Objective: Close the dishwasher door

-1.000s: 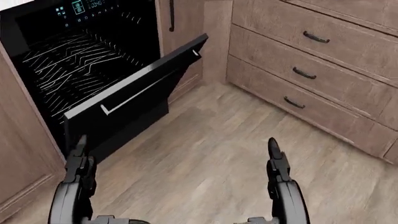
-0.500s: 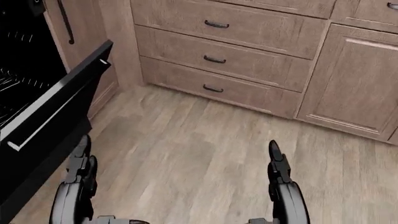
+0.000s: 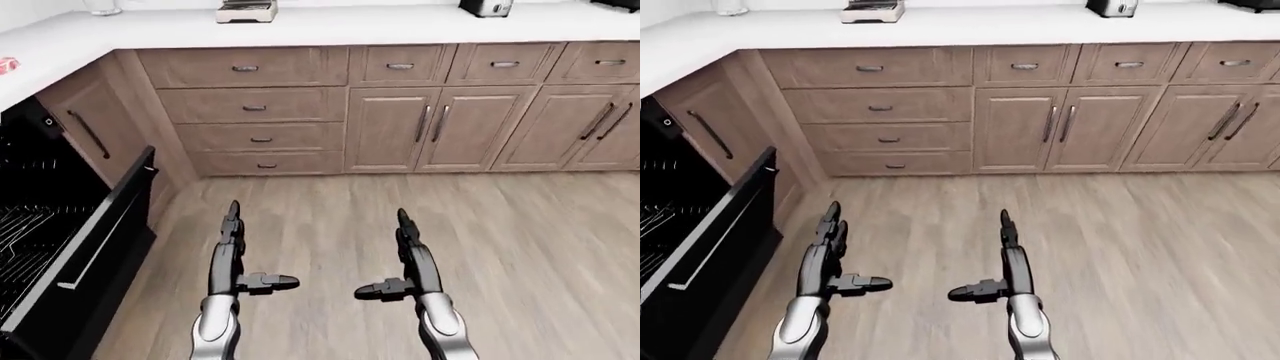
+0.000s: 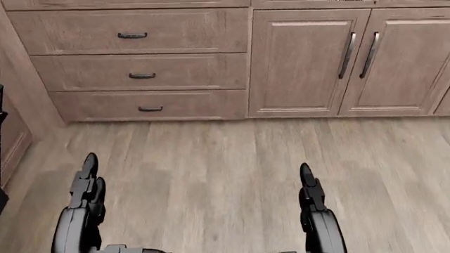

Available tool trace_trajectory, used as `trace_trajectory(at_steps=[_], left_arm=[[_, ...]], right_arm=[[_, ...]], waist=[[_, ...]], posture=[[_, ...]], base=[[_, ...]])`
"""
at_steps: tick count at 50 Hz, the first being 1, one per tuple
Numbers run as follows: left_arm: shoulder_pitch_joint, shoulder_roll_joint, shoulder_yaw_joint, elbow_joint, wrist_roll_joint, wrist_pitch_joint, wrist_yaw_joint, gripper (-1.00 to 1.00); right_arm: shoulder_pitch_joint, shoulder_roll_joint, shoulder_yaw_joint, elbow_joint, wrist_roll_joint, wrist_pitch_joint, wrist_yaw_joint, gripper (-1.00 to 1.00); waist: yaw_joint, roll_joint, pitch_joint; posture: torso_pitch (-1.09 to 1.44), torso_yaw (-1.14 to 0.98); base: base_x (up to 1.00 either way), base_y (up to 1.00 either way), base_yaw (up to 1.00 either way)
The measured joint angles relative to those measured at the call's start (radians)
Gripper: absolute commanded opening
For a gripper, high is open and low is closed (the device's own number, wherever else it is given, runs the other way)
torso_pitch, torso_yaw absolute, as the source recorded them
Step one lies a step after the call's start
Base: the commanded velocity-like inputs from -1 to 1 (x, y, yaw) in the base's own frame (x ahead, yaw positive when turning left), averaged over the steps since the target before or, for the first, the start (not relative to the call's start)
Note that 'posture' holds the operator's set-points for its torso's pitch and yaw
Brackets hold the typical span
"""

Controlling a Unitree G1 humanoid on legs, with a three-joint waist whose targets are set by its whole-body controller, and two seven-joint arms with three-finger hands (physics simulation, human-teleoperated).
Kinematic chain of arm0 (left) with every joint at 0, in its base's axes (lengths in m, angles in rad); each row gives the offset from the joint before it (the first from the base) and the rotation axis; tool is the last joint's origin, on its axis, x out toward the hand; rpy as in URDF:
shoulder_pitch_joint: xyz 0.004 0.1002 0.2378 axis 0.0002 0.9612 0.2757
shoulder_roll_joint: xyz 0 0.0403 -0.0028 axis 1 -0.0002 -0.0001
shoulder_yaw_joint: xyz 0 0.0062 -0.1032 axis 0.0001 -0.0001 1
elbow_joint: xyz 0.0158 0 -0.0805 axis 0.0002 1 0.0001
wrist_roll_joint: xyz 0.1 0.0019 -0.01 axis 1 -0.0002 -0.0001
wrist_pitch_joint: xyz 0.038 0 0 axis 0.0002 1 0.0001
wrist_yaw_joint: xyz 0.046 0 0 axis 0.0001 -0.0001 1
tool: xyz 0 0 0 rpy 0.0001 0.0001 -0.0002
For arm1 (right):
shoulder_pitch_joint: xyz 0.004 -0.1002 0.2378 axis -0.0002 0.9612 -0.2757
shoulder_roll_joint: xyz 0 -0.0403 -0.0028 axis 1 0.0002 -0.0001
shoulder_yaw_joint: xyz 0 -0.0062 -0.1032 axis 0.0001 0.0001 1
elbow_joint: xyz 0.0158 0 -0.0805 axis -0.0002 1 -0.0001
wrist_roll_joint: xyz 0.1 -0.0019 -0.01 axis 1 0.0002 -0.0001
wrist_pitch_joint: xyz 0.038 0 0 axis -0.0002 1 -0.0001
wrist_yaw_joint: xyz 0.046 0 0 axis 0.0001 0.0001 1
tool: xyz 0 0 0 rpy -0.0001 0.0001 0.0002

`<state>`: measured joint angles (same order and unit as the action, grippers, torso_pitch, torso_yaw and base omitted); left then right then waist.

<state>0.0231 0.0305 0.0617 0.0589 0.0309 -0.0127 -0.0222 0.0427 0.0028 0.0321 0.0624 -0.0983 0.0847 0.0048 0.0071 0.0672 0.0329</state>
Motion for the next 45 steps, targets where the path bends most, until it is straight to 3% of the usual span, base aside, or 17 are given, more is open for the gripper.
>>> trace_trajectory(at_steps=[6,8,9,14,21,24,26,29,32,36,45], left_arm=[[-0.005,-0.002,-0.009,-0.007,-0.002,-0.004,-0.003,1.0],[-0.006,-0.001,-0.007,-0.008,-0.002,-0.003,-0.004,1.0],[-0.014,-0.006,-0.013,-0.006,-0.002,-0.003,-0.005,1.0],[-0.012,-0.013,-0.037,-0.001,-0.002,-0.007,-0.017,1.0],[-0.007,-0.007,-0.014,0.009,-0.002,0.006,-0.006,1.0],[-0.006,-0.01,-0.023,0.003,-0.002,0.005,-0.01,1.0],[-0.01,-0.009,-0.022,-0.003,-0.002,0.002,-0.011,1.0],[-0.015,-0.008,-0.019,-0.014,-0.003,-0.006,-0.01,1.0],[-0.011,-0.009,-0.021,-0.022,-0.003,-0.007,-0.01,1.0],[0.0,0.001,0.001,-0.007,-0.001,0.008,-0.003,1.0],[-0.004,-0.004,-0.013,-0.032,-0.001,0.012,-0.005,1.0]], right_arm=[[-0.005,-0.003,-0.012,-0.022,-0.001,-0.009,-0.005,1.0],[-0.006,-0.002,-0.01,-0.024,-0.001,-0.01,-0.005,1.0],[-0.004,-0.007,-0.016,-0.024,0.0,-0.012,-0.007,1.0],[0.001,-0.012,-0.036,-0.016,-0.01,0.012,-0.029,1.0],[-0.005,-0.007,-0.014,-0.017,-0.012,0.027,-0.02,1.0],[-0.003,-0.009,-0.021,-0.02,-0.016,0.029,-0.025,1.0],[-0.007,-0.01,-0.022,-0.024,-0.019,0.028,-0.028,1.0],[-0.011,-0.01,-0.02,-0.037,-0.022,0.022,-0.031,1.0],[-0.007,-0.01,-0.019,-0.043,-0.023,0.022,-0.031,1.0],[0.001,0.002,0.006,-0.021,-0.023,0.039,-0.022,1.0],[-0.003,-0.003,-0.01,-0.06,-0.024,0.04,-0.023,1.0]], waist=[[0.003,-0.087,0.0],[-0.002,-0.123,-0.006],[-0.005,-0.129,-0.011],[0.005,-0.076,0.0],[-0.007,-0.071,-0.004],[-0.012,-0.09,-0.012],[-0.01,-0.089,-0.018],[-0.015,-0.053,-0.008],[-0.016,0.009,-0.007],[0.003,-0.005,-0.001],[-0.014,-0.122,0.004]], posture=[[0.0,0.0],[0.0,0.0],[0.0,0.0],[0.0,0.0],[0.0,0.0],[0.0,0.0],[0.0,0.0],[0.0,0.0],[0.0,0.0],[0.0,0.0],[0.0,0.0]], base=[[0.0,0.0,-0.65],[0.0,0.0,-0.37],[0.0,0.0,0.0],[0.0,0.0,0.0],[0.0,0.08,0.0],[0.0,0.23,0.0],[0.0,0.23,0.0],[0.0,0.23,0.0],[0.0,0.24,0.0],[0.0,0.26,0.0],[0.0,0.29,0.0]])
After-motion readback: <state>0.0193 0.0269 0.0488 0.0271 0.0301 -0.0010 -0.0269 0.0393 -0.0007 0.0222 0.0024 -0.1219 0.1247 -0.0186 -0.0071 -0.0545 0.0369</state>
